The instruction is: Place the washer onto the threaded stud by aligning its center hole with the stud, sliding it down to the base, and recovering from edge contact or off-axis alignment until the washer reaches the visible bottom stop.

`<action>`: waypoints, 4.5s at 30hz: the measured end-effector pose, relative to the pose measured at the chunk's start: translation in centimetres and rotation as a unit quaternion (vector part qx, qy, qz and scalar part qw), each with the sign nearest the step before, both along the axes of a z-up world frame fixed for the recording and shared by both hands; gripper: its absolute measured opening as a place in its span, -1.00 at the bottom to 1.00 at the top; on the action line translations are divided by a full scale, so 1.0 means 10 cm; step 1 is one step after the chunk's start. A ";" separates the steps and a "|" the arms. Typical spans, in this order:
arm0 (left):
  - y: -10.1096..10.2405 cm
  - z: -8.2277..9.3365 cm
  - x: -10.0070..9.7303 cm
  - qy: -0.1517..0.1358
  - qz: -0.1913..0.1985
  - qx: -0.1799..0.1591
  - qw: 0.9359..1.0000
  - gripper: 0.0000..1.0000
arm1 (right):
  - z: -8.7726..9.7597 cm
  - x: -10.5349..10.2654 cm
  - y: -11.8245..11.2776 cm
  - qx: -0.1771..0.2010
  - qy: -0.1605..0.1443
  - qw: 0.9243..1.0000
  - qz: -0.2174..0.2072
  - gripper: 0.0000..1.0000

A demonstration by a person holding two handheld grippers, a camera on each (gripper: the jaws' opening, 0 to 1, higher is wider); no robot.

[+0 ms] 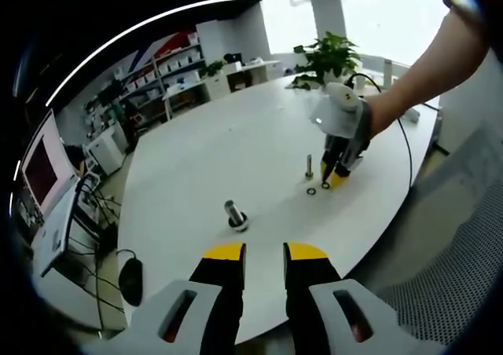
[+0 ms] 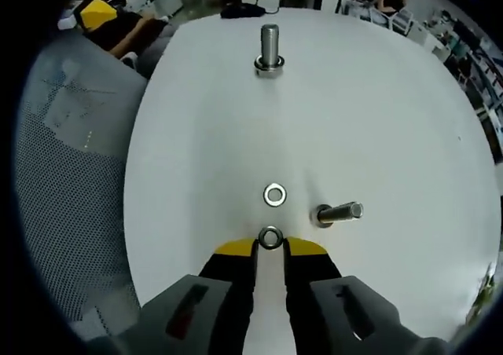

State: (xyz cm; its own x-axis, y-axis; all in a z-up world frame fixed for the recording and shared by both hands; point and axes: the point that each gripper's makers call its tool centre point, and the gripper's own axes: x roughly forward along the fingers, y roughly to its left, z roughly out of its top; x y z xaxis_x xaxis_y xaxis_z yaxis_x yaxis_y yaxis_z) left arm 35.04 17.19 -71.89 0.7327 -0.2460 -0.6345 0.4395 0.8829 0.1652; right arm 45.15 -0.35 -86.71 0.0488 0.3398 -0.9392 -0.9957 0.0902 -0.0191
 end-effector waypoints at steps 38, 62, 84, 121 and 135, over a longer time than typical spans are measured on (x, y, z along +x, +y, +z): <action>0.03 0.03 0.01 -0.006 0.006 -0.001 1.000 -0.67 | 0.00 -0.05 0.08 -0.122 -0.017 0.992 0.019 -0.72; 0.02 0.03 0.00 -0.007 0.004 0.002 1.000 -0.68 | 0.26 0.14 -0.24 -0.052 0.024 0.995 -0.087 -0.74; 0.04 0.01 0.00 -0.003 0.006 0.008 1.000 -0.68 | 0.79 0.40 0.03 0.010 -0.025 0.998 -0.053 -0.73; 0.04 -0.04 -0.02 0.008 0.004 0.015 1.000 -0.68 | 0.32 0.47 0.10 -0.037 -0.008 0.999 -0.022 -0.73; 0.05 -0.06 -0.03 0.014 0.007 0.017 1.000 -0.69 | 0.13 0.47 0.06 -0.053 0.005 0.998 -0.022 -0.72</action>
State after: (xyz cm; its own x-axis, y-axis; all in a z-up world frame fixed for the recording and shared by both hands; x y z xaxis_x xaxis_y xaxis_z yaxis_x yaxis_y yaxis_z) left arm 34.79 17.67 -72.46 0.7174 -0.2141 -0.6629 0.4326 0.8828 0.1830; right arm 49.81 0.21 -85.45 0.0516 0.2354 -0.9705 -0.9909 0.1327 -0.0205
